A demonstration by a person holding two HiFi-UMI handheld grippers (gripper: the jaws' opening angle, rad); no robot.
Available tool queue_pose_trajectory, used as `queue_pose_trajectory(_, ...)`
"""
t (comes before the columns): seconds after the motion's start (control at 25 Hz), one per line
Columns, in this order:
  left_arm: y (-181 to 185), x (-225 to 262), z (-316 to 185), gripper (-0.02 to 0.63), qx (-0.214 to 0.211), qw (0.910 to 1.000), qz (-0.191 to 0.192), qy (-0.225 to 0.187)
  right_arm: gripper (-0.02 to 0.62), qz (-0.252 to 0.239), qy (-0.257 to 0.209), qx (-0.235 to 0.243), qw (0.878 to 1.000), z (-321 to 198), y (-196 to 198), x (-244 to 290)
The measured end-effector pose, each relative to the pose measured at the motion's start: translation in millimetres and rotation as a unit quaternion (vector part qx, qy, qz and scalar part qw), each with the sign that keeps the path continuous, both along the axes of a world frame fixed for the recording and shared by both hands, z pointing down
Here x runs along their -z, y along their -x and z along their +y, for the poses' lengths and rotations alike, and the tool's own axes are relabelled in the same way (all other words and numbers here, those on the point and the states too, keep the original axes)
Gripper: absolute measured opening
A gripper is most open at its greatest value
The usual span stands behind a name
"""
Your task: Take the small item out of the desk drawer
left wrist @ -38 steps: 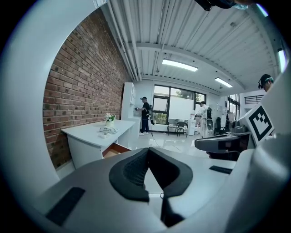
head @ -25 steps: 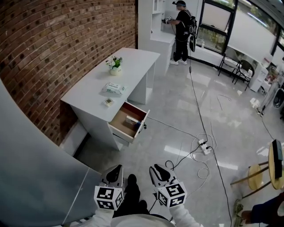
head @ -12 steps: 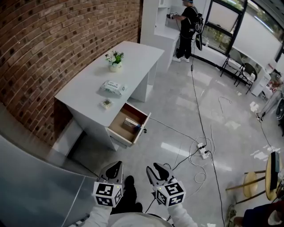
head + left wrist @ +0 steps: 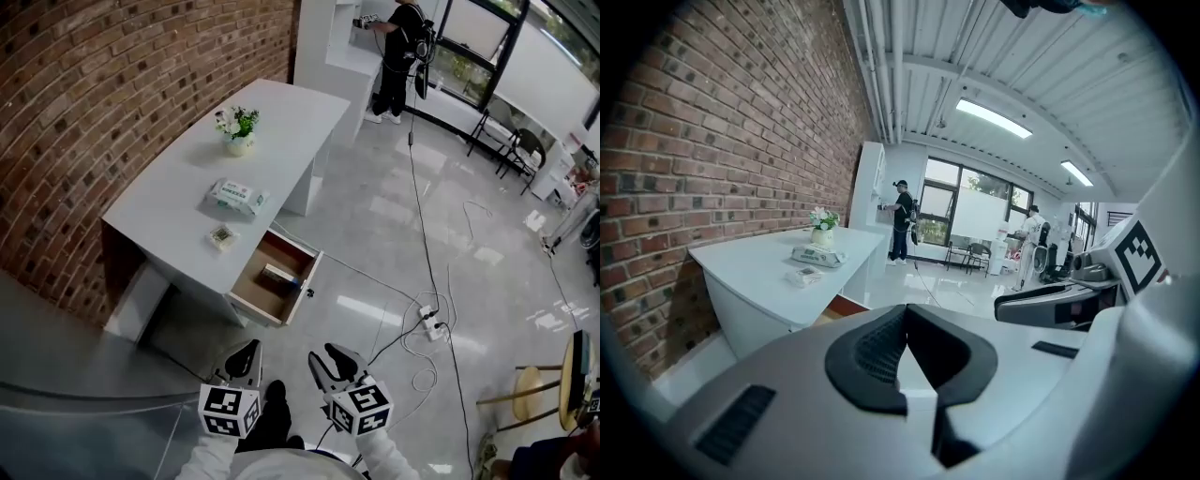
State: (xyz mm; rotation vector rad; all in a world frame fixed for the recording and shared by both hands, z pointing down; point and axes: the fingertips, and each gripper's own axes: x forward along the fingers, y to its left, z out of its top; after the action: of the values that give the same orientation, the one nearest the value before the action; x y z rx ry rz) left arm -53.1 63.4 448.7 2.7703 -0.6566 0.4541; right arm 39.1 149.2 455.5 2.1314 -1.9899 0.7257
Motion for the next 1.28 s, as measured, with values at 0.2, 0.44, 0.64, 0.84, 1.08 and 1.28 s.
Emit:
queue_pose_trajectory(0.2, -13, -5, -29, 0.018, -0.001, 0.9999, 0.001, 0.012, 0.155, 0.000, 0.010, 0.005, 1.000, -33, -11, -4)
queue_pose_trajectory(0.44, -25, -11, -62, 0.018, -0.004, 0.9998, 0.003, 0.020, 0.155, 0.012, 0.015, 0.005, 1.000, -69, -21, -6)
queue_pose_trajectory(0.64, -29, -16, -77, 0.018, -0.006, 0.9997, 0.000, 0.025, 0.155, 0.018, 0.020, 0.008, 1.000, -89, -25, -11)
queue_pose_trajectory(0.84, -32, -22, -84, 0.018, -0.006, 0.9996, -0.004, 0.027, 0.155, 0.021, 0.023, 0.014, 0.999, -99, -29, -16)
queue_pose_trajectory(1.08, -33, -24, -92, 0.018, 0.005, 0.9996, -0.006, 0.028, 0.155, 0.026, 0.031, 0.032, 0.999, -111, -35, -21)
queue_pose_trajectory(1.28, -38, -28, -111, 0.018, 0.026, 0.9992, -0.010, 0.030, 0.155, 0.030, 0.036, 0.056, 0.997, -135, -45, -29)
